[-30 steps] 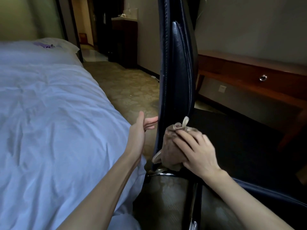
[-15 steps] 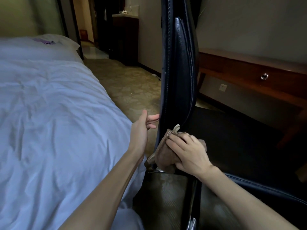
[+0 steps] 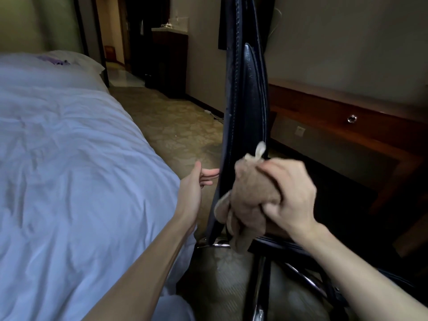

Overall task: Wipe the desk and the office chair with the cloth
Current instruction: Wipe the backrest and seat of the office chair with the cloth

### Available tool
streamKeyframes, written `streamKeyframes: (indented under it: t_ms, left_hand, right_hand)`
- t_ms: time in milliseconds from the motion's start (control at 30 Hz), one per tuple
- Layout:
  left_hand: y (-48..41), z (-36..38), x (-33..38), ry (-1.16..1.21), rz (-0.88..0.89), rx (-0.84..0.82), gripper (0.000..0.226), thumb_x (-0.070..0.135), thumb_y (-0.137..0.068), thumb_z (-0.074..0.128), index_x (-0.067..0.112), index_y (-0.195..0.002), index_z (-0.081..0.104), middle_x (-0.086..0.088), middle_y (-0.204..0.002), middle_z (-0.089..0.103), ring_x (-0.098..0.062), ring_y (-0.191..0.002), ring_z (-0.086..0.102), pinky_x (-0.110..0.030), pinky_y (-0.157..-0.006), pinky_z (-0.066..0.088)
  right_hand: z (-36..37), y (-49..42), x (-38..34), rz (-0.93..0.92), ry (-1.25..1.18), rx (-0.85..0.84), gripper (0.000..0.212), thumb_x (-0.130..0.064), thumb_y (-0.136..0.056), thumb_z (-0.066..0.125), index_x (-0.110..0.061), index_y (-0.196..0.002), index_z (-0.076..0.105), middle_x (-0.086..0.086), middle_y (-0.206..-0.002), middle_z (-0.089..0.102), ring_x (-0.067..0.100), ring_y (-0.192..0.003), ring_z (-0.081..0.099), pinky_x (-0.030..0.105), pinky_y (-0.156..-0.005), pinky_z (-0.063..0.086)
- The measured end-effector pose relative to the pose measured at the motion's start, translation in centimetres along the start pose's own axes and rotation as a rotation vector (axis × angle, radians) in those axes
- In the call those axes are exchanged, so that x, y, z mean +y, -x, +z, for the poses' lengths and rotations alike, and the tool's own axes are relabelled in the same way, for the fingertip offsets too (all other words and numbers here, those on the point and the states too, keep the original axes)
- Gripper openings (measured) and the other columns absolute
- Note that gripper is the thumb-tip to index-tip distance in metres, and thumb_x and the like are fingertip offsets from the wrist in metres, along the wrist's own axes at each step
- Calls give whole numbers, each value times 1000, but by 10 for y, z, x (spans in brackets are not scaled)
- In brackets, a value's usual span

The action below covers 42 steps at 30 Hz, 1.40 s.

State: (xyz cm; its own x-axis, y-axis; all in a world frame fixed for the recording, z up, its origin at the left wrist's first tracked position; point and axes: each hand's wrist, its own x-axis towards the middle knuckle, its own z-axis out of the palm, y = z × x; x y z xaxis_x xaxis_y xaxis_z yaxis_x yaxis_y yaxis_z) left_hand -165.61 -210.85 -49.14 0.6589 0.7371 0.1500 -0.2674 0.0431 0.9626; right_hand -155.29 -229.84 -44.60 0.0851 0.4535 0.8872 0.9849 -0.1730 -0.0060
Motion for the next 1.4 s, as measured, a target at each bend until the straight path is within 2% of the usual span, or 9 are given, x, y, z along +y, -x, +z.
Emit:
streamKeyframes:
  t_ms: [133, 267, 400, 500, 800, 967, 1200, 1300, 1400]
  left_hand:
    - [6, 2, 4, 73, 23, -8, 70, 39, -113, 33, 29, -62, 80, 7, -73, 77, 0, -72, 69, -13, -73, 50]
    - [11, 4, 4, 94, 13, 18, 69, 46, -109, 40, 33, -49, 72, 12, -63, 69, 0, -66, 65, -28, -86, 49]
    - [13, 7, 3, 45, 3, 2, 65, 46, -111, 34, 23, -75, 84, 3, -86, 80, -3, -76, 68, -22, -80, 48]
    - [15, 4, 2, 5, 15, -26, 64, 44, -112, 29, 20, -88, 84, 4, -97, 81, -3, -79, 65, -23, -86, 47]
    - [22, 11, 6, -46, 73, -76, 69, 33, -113, 30, 8, -77, 83, -4, -84, 81, -5, -82, 74, -9, -75, 49]
    - [25, 10, 5, -62, 38, -121, 71, 35, -113, 29, 5, -79, 84, -10, -88, 81, -16, -93, 76, -18, -91, 49]
    - [29, 15, 11, 157, -102, -189, 91, 56, -108, 18, 14, -48, 72, -6, -57, 68, -10, -56, 66, -17, -60, 52]
    - [29, 7, 10, 142, -148, -235, 100, 64, -105, 7, 3, -82, 83, -24, -93, 77, -32, -98, 74, -35, -99, 53]
    - [31, 1, 10, 119, -159, -250, 101, 66, -104, 5, 3, -95, 83, -21, -103, 78, -35, -114, 69, -44, -113, 43]
  right_hand:
    - [-8, -40, 6, 29, 107, 85, 63, -16, -70, 65, -14, -133, 65, 12, -132, 55, 33, -118, 52, 41, -96, 45]
    - [17, -16, -6, 89, 202, -11, 68, -22, -67, 63, -18, -135, 58, 15, -132, 49, 36, -114, 47, 42, -88, 42]
    - [29, 45, -10, -6, 201, -264, 76, -8, -56, 80, -15, -129, 59, 15, -122, 52, 40, -99, 57, 47, -74, 55]
    - [5, 46, -5, -101, 157, -423, 53, -19, -63, 62, -14, -115, 74, 10, -104, 64, 36, -84, 63, 42, -64, 56]
    - [-74, -154, -47, 82, 122, 408, 64, -16, -62, 56, -18, -125, 66, 11, -130, 55, 29, -122, 48, 36, -97, 40]
    - [-46, -154, -73, 126, -27, 336, 73, -13, -62, 61, -14, -135, 62, 12, -138, 55, 29, -128, 48, 44, -103, 46]
    - [9, 15, -49, -63, 206, 27, 54, -25, -77, 64, -22, -131, 65, 13, -142, 47, 37, -125, 50, 58, -93, 51]
    - [22, 68, -50, -26, 190, -112, 46, -30, -72, 66, -23, -116, 77, 7, -135, 49, 31, -112, 49, 54, -80, 56]
    - [18, 58, -55, -15, 107, -150, 43, -29, -70, 69, -24, -113, 71, 1, -127, 52, 27, -104, 52, 46, -73, 56]
